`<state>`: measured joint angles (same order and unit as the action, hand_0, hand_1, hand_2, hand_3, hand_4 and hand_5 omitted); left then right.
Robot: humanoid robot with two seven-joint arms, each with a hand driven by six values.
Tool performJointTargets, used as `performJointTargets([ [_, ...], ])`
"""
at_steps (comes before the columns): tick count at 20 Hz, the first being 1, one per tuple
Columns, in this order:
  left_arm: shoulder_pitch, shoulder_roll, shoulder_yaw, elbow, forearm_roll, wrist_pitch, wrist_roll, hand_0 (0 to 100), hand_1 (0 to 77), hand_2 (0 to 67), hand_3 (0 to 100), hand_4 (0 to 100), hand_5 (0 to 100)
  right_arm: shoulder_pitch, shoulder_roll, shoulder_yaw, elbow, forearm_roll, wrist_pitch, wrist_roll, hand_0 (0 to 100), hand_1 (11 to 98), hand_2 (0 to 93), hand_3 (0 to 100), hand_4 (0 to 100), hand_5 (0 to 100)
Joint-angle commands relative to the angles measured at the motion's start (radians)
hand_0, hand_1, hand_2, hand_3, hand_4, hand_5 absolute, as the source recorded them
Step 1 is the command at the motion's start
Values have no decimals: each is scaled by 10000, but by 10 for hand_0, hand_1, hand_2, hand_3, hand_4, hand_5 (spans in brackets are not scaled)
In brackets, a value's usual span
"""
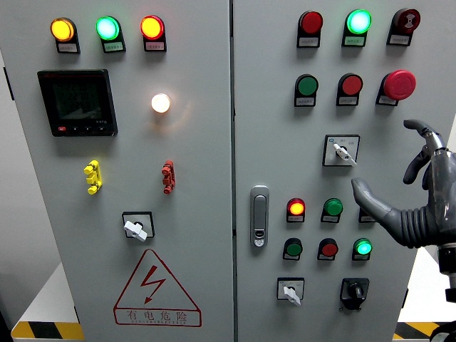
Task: Rotate and turn off gray switch
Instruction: 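Reach the right hand up toward the upper white-handled rotary switch, then close the right hand's fingers around the rotary switch handle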
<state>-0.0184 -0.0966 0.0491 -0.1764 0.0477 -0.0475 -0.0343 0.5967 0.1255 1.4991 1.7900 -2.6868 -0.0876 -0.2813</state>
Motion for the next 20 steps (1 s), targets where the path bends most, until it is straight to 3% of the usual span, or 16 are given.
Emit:
performJointTargets([
  [1, 0, 0, 0, 0, -1, 0, 5, 0, 0, 101, 207, 121, 127, 138, 3, -19, -335, 176, -29, -193, 0, 455, 403, 829, 925, 974],
  [7, 0, 0, 0, 0, -16, 0, 5, 0, 0, 101, 208, 121, 127, 583, 3, -50, -888, 285, -29, -301, 0, 455, 480, 833, 926, 963],
  [20, 0, 0, 0, 0, -1, 0, 5, 0, 0, 101, 207, 121, 127, 859, 19, -265, -1424, 331, -13, -301, 0, 448, 533, 848, 928, 958],
])
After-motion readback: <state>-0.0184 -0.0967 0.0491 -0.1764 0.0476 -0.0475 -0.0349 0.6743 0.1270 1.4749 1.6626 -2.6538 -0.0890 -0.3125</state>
